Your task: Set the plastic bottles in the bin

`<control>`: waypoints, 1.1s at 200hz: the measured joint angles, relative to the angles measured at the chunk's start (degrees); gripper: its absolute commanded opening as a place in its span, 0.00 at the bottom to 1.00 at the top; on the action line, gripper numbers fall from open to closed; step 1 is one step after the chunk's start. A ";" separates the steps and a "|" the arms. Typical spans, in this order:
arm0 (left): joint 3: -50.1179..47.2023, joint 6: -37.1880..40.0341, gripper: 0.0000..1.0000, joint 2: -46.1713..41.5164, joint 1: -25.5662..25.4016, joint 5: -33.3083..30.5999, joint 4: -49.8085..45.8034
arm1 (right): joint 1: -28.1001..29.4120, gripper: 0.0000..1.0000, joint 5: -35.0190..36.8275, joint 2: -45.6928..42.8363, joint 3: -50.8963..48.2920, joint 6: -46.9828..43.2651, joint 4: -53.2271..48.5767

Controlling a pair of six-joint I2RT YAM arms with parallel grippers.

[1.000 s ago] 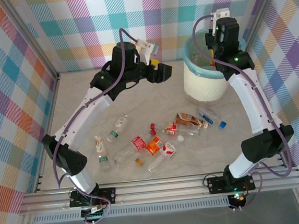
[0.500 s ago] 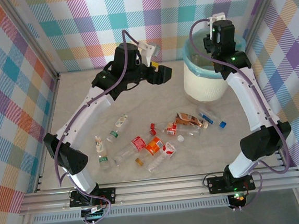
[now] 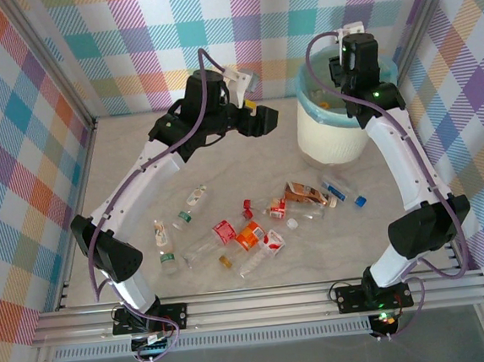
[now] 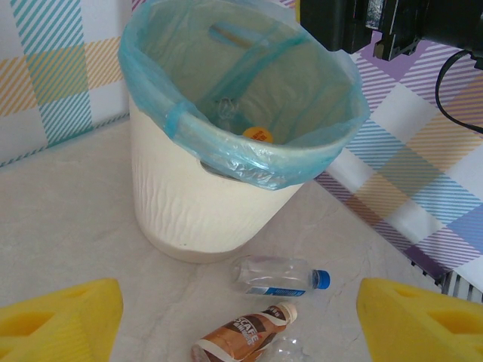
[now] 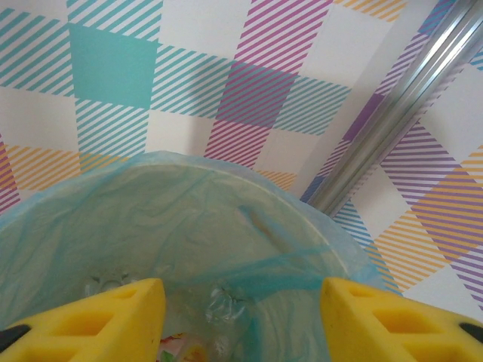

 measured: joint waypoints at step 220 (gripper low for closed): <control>-18.03 4.35 0.85 -19.34 0.02 -15.45 -2.99 | 18.78 0.63 -24.59 -5.05 2.01 0.98 -8.61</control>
